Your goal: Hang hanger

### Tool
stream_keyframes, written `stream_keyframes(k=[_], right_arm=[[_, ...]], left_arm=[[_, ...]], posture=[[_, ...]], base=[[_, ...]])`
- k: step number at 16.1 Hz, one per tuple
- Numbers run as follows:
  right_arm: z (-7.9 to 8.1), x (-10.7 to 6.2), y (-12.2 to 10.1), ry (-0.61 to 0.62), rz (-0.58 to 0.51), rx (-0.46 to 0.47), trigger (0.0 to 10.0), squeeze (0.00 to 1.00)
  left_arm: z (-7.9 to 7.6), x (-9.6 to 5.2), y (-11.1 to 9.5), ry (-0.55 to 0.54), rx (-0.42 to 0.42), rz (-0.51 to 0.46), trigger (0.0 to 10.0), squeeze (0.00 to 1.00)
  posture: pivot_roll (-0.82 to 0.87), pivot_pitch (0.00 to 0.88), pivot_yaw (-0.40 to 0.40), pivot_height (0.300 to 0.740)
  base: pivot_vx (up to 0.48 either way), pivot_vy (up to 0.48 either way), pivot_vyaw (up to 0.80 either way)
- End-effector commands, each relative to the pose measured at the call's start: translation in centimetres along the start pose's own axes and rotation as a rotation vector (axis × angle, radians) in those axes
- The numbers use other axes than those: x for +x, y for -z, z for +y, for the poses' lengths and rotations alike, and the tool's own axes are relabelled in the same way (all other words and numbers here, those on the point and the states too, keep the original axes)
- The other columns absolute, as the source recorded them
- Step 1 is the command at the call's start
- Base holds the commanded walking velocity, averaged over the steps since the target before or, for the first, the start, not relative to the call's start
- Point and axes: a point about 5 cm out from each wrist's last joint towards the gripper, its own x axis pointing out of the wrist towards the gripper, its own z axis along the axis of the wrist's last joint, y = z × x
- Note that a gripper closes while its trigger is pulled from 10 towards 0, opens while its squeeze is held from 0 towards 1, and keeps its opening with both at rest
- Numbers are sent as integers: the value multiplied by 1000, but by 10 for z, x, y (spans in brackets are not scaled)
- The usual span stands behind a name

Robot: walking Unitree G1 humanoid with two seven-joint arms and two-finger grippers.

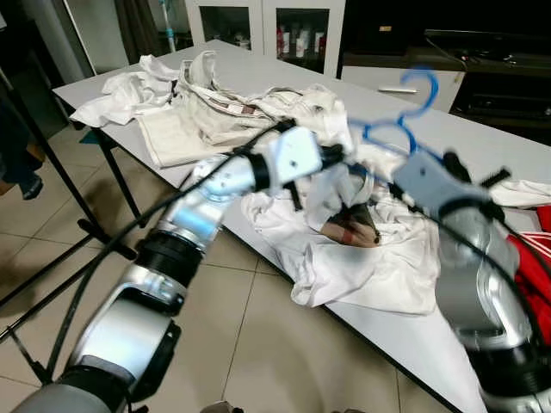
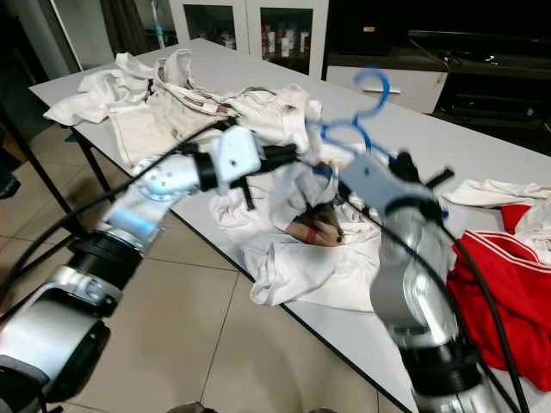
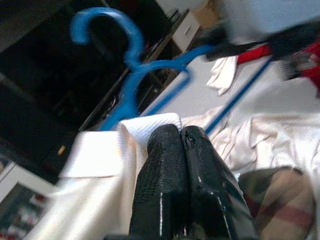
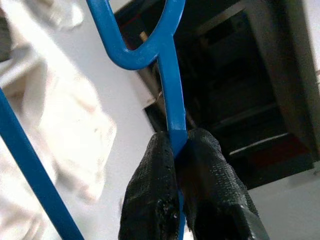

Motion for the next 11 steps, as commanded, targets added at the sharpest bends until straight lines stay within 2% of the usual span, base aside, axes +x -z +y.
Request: stream_keyframes(k=[1,2,7,11], right_arm=[[-2,2,-2,7,-1,19,10000,0],[-4,6,-7,15,-11,33,10000,0],[-5,13,-17,17,-38,63,10000,0],[2,18,-32,-30,-43,221,10000,0]], left_arm=[[-3,1,-3,24,23,-11,10000,0],[-9,4,-5,45,31,-24,10000,0],[-18,8,-9,62,35,-55,10000,0],[-27,16,-18,82,43,-103,10000,0]], posture=[[-58,0,35,723],[-57,0,33,723],[-49,0,26,723],[-46,0,25,723]], base=[[0,0,0],[0,0,0],[0,0,0],[0,0,0]])
